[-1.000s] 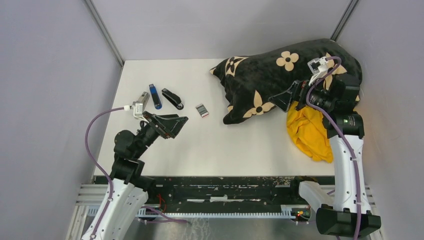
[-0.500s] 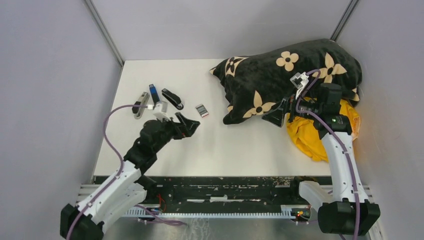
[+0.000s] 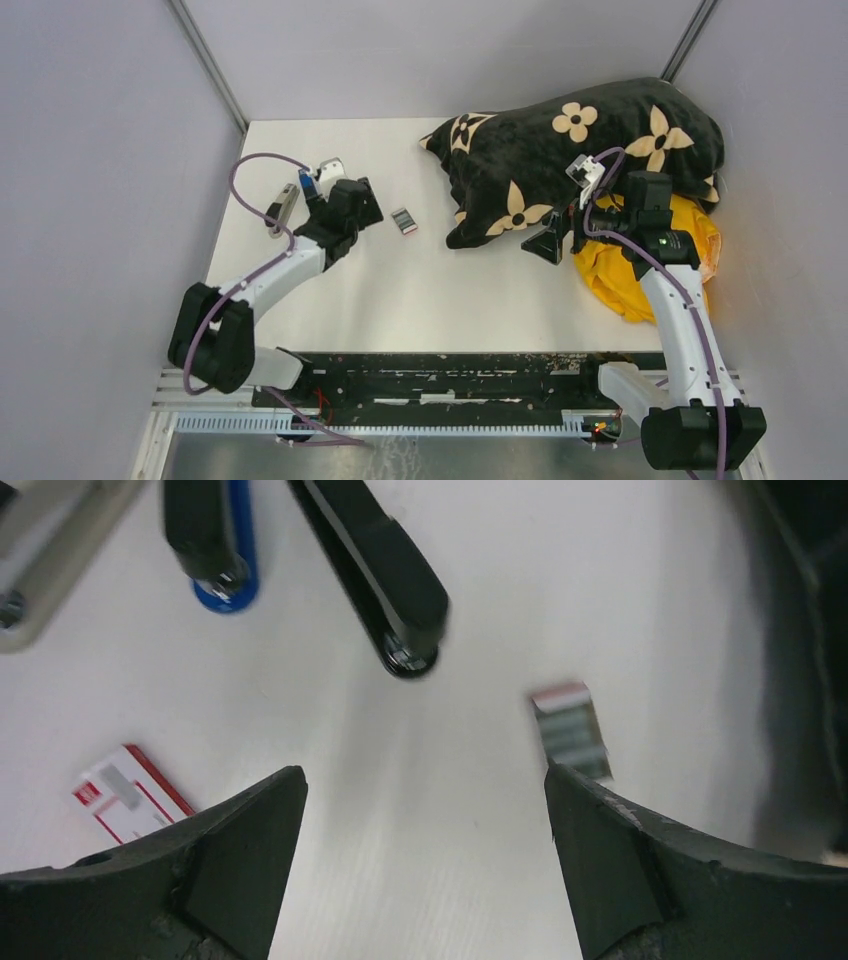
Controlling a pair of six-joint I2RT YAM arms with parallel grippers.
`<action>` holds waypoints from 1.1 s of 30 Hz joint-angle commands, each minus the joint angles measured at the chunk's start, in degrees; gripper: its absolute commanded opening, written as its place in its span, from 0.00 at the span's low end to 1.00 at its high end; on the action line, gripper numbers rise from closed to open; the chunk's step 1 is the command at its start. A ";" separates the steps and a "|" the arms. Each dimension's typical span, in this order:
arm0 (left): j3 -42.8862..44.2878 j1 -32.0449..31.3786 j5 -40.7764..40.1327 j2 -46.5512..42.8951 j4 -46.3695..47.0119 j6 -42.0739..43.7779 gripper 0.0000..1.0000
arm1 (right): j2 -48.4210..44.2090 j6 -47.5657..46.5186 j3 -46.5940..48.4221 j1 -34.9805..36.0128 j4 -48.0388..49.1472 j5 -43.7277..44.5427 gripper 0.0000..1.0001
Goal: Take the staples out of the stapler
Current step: Pick up the stapler from the center of the board.
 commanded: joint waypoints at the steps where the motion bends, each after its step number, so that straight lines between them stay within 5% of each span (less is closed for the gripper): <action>1: 10.33 3.41 -9.87 7.05 -4.05 -6.12 0.93 | 0.05 -2.52 1.36 1.11 -0.73 1.94 0.99; 6: 28.07 4.50 -17.36 21.61 -20.53 -10.88 0.82 | 1.31 -3.27 1.73 2.09 -1.73 2.73 0.99; 13: 38.92 9.66 -11.32 35.70 -24.86 -10.86 0.65 | 1.90 -3.34 1.71 2.49 -1.98 2.67 0.99; 25: 38.25 10.03 -5.80 37.56 -22.46 -8.74 0.57 | 1.60 -3.14 1.23 2.88 -1.60 2.54 0.99; 29: 37.07 10.01 -4.97 36.14 -21.38 -7.90 0.45 | 1.33 -2.92 1.17 2.92 -1.42 2.20 0.99; 33: 33.74 10.27 -4.97 33.33 -19.82 -7.06 0.20 | 0.99 -2.70 0.98 2.91 -1.20 1.64 0.99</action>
